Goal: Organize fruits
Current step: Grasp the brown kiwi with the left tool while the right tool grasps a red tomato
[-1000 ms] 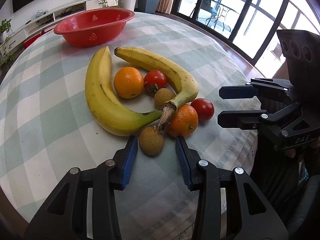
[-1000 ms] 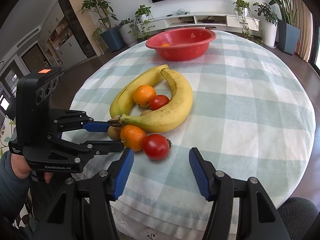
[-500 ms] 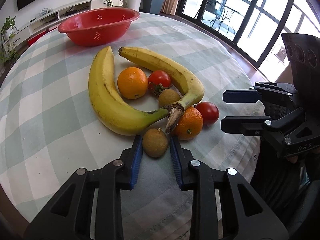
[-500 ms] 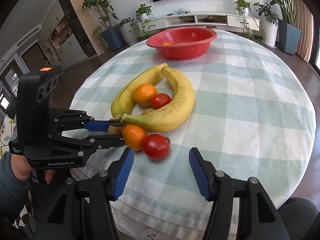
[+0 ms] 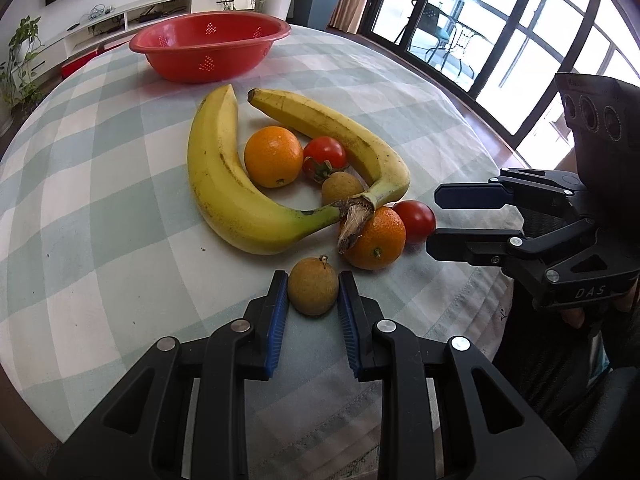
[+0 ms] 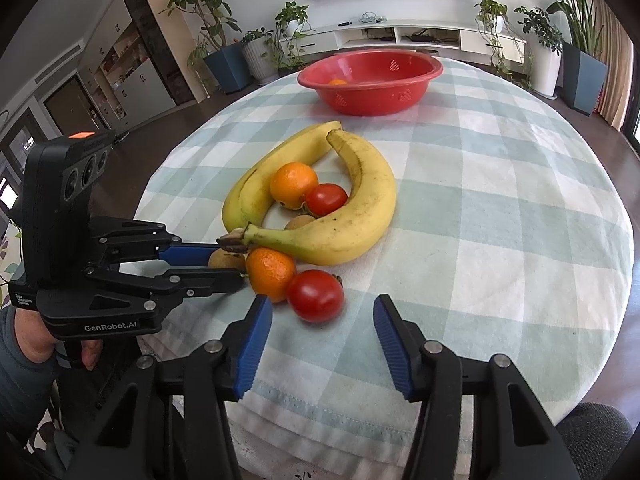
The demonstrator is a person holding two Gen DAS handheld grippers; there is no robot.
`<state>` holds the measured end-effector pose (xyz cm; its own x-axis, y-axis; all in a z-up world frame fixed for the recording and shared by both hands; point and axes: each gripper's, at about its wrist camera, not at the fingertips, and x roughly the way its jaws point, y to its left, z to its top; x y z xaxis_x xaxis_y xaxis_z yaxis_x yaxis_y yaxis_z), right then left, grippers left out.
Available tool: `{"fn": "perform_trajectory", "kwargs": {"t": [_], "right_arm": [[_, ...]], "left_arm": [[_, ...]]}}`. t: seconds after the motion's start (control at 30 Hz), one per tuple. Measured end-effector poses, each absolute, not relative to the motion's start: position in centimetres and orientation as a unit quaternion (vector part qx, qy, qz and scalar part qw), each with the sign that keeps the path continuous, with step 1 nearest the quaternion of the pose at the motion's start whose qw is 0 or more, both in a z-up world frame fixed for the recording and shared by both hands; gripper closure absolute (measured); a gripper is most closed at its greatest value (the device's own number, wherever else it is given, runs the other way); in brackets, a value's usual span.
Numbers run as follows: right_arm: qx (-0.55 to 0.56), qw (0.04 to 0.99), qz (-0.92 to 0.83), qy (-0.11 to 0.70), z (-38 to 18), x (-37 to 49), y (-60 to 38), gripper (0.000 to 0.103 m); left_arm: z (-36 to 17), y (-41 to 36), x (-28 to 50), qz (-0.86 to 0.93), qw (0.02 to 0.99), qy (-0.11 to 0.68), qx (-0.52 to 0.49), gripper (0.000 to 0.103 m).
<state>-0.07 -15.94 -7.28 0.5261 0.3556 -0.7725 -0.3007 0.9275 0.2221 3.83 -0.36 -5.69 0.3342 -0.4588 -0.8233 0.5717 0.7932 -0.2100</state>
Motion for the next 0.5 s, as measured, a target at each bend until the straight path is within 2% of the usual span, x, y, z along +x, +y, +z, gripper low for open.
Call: {"fn": "perform_trajectory", "kwargs": {"t": [0.5], "right_arm": [[-0.013,0.867,0.187,0.462,-8.2,0.9,-14.8,0.054]], "left_arm": [[-5.0,0.8,3.3,-0.306,0.823,0.477,0.038,0.080]]}}
